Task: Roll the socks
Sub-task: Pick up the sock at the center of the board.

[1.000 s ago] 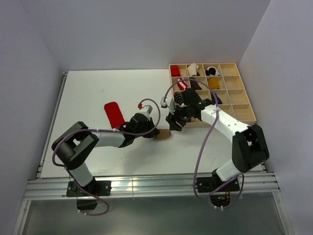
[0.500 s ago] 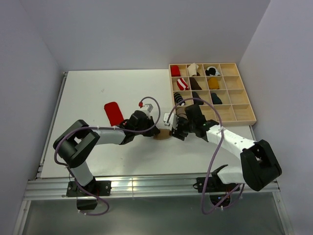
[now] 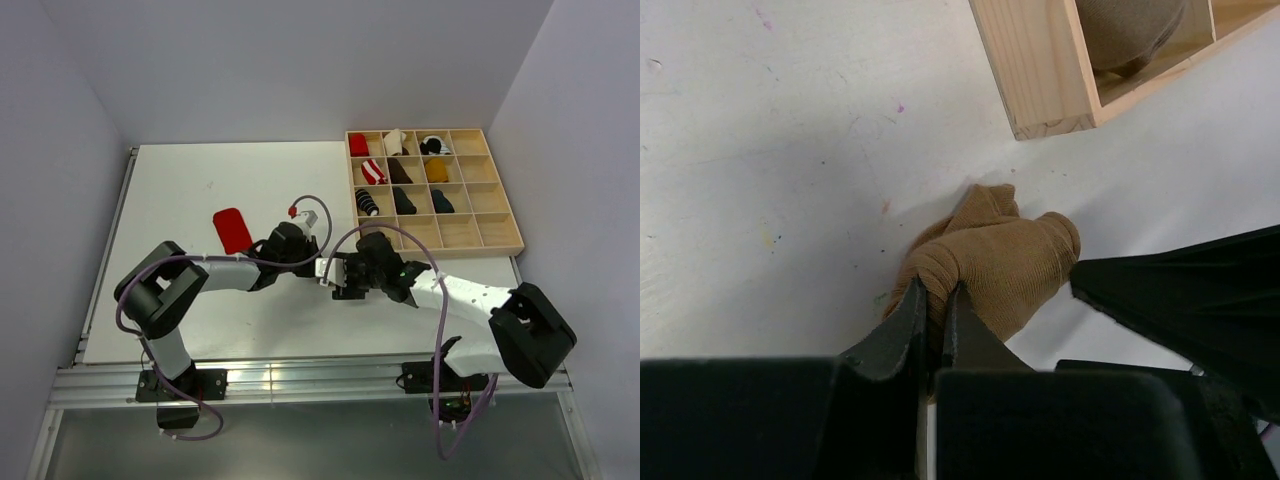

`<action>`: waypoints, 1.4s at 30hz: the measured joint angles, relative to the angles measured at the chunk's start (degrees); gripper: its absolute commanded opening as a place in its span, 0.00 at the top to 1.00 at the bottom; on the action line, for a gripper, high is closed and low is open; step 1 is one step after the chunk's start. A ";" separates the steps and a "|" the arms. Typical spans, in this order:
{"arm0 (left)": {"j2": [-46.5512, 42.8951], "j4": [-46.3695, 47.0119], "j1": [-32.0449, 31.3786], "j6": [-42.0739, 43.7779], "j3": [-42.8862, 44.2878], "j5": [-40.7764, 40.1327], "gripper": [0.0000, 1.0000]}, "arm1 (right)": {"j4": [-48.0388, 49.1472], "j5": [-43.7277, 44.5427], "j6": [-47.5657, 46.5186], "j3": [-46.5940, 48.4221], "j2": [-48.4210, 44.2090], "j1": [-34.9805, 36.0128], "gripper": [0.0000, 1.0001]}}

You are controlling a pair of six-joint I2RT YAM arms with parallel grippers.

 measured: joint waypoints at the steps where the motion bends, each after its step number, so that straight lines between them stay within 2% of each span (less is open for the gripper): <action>1: 0.13 -0.15 0.02 0.02 0.20 0.17 1.00 | 0.46 0.42 -0.22 0.00 0.57 0.55 0.34; 19: 2.64 -3.69 0.92 1.75 4.09 3.43 1.00 | 2.45 6.99 -4.74 3.21 10.43 2.60 0.37; 42: 4.20 -5.70 5.42 2.05 5.57 11.39 1.00 | -6.54 9.09 -6.97 14.45 20.28 2.93 0.41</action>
